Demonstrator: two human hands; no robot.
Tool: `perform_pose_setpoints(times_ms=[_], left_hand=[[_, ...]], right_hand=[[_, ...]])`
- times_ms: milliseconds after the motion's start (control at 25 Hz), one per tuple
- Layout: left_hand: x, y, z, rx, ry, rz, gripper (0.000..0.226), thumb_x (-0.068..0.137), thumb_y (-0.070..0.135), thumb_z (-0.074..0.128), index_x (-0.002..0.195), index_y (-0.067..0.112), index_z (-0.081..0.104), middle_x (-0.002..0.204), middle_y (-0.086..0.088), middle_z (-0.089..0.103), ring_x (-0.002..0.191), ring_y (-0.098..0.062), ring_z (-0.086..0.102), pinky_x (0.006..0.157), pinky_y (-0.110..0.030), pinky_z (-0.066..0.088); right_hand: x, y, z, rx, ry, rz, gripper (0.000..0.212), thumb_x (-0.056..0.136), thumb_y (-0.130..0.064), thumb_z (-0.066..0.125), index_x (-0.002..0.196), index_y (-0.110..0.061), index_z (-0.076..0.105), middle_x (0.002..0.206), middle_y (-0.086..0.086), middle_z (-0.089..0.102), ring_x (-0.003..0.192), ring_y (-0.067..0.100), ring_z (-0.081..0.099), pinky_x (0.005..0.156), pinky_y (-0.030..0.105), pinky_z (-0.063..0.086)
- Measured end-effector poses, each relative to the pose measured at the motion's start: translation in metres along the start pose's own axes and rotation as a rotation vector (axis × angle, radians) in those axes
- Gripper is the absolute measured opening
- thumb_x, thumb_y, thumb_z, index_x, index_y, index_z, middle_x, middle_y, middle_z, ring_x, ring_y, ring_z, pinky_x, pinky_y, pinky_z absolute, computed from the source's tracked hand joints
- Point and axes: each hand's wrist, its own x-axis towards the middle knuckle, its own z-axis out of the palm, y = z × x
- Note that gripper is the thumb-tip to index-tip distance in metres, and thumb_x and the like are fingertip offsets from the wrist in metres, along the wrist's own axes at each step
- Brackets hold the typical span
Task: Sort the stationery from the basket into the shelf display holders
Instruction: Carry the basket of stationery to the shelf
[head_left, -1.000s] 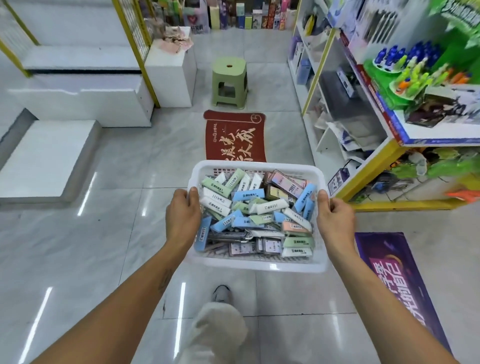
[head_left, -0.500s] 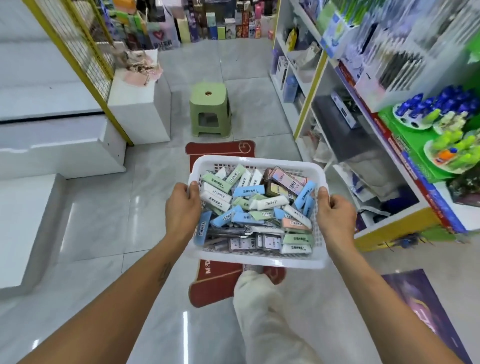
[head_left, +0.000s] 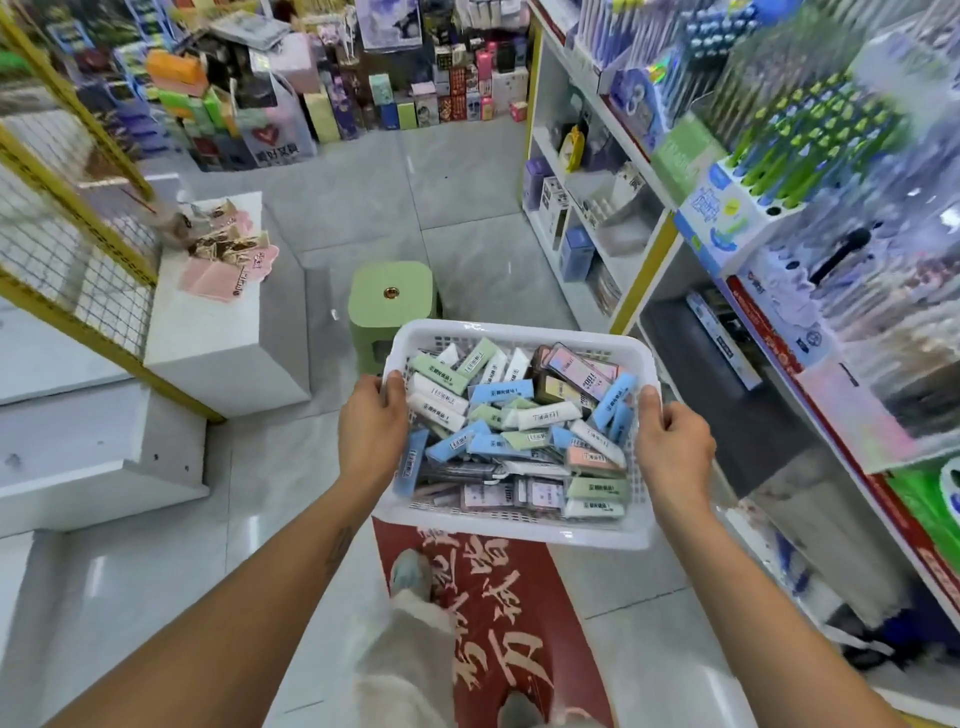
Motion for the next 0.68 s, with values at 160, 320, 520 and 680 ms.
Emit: perform_pose_setpoints(times_ms=[160, 320, 520, 680], left_hand=[[0.155, 0.040, 0.031, 0.056, -0.062, 0.103, 0.036, 0.102, 0.041, 0.039, 0.089, 0.011, 0.052, 0.075, -0.001, 0.058, 0.067, -0.017, 0.055, 0.052, -0.032, 0.036], [0.279, 0.088, 0.063, 0.087, -0.138, 0.186, 0.036, 0.101, 0.041, 0.039, 0.082, 0.012, 0.047, 0.070, -0.001, 0.053, 0.063, -0.020, 0.050, 0.054, -0.035, 0.034], [0.403, 0.147, 0.123, 0.115, -0.205, 0.219, 0.032, 0.101, 0.042, 0.040, 0.082, 0.016, 0.047, 0.069, 0.002, 0.053, 0.062, -0.018, 0.050, 0.054, -0.034, 0.035], [0.491, 0.188, 0.184, 0.142, -0.217, 0.238, 0.035, 0.101, 0.041, 0.041, 0.087, 0.010, 0.049, 0.068, 0.003, 0.052, 0.060, -0.011, 0.047, 0.050, -0.031, 0.030]], right_hand=[[0.088, -0.063, 0.075, 0.027, 0.083, 0.054, 0.049, 0.101, -0.050, 0.047, 0.062, -0.020, 0.041, 0.064, -0.001, 0.048, 0.059, 0.017, 0.045, 0.051, 0.032, 0.030], [0.161, -0.113, 0.125, 0.065, 0.172, 0.123, 0.050, 0.102, -0.046, 0.048, 0.065, -0.013, 0.044, 0.069, 0.008, 0.054, 0.069, 0.029, 0.053, 0.064, 0.043, 0.043], [0.269, -0.159, 0.171, 0.073, 0.244, 0.209, 0.050, 0.102, -0.047, 0.046, 0.064, -0.015, 0.042, 0.069, 0.007, 0.054, 0.070, 0.031, 0.052, 0.064, 0.043, 0.041], [0.362, -0.177, 0.212, 0.065, 0.285, 0.251, 0.050, 0.103, -0.046, 0.046, 0.062, -0.018, 0.037, 0.063, 0.004, 0.046, 0.064, 0.029, 0.046, 0.061, 0.040, 0.035]])
